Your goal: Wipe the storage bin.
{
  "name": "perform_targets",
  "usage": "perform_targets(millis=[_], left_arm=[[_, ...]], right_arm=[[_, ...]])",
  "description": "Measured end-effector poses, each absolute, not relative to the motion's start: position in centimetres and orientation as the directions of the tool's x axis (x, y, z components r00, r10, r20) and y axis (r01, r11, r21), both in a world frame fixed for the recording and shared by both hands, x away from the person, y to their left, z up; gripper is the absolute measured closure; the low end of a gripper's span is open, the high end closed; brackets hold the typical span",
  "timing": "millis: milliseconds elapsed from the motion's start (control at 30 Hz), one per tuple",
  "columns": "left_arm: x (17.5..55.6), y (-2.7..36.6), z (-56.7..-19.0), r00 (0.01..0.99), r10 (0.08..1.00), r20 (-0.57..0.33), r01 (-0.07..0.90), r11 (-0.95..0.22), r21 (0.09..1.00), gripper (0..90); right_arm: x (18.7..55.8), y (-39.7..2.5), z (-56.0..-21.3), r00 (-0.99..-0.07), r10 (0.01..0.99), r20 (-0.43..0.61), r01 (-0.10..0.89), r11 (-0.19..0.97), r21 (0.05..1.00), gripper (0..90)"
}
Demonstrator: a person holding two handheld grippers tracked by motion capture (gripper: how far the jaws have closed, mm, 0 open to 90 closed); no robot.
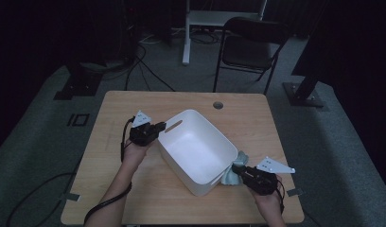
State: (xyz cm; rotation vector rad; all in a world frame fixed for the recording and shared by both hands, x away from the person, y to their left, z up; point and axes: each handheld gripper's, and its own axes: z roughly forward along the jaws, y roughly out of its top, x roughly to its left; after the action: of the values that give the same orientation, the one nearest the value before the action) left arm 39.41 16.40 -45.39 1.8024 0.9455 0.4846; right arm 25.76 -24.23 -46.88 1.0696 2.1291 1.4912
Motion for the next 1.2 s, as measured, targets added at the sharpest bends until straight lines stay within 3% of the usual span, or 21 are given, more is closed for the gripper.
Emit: perform_targets(millis=[167, 367, 600, 800, 1000, 1200], left_arm=[[39.4, 16.3, -45.3, 0.609, 0.789, -0.081, 0.382, -0.202, 0.902, 85.9], [39.4, 16.3, -45.3, 0.608, 0.79, -0.08, 0.384, -0.204, 0.901, 86.0], [39.2, 16.1, -45.2, 0.59, 0.804, -0.07, 0.385, -0.205, 0.9, 85.8], [39.1, 16.0, -45.3, 0.587, 0.806, -0.071, 0.385, -0.201, 0.901, 85.8], [39.0, 16.0, -45.2, 0.577, 0.814, -0.062, 0.386, -0.205, 0.9, 85.7], [39.0, 15.9, -45.2, 0.576, 0.815, -0.063, 0.387, -0.204, 0.899, 85.8]], right_arm=[[25.9, -24.1, -47.4, -0.661, 0.731, 0.166, 0.421, 0.178, 0.89, 80.5], [25.4, -23.5, -46.5, -0.682, 0.717, 0.146, 0.379, 0.176, 0.908, 80.6], [25.7, -23.6, -47.4, -0.672, 0.718, 0.181, 0.429, 0.179, 0.885, 80.6], [24.7, -22.5, -46.4, -0.693, 0.709, 0.128, 0.372, 0.2, 0.906, 80.6], [25.3, -22.6, -47.9, -0.681, 0.712, 0.173, 0.433, 0.201, 0.878, 80.6], [24.2, -21.8, -46.3, -0.713, 0.689, 0.126, 0.369, 0.216, 0.904, 80.7]])
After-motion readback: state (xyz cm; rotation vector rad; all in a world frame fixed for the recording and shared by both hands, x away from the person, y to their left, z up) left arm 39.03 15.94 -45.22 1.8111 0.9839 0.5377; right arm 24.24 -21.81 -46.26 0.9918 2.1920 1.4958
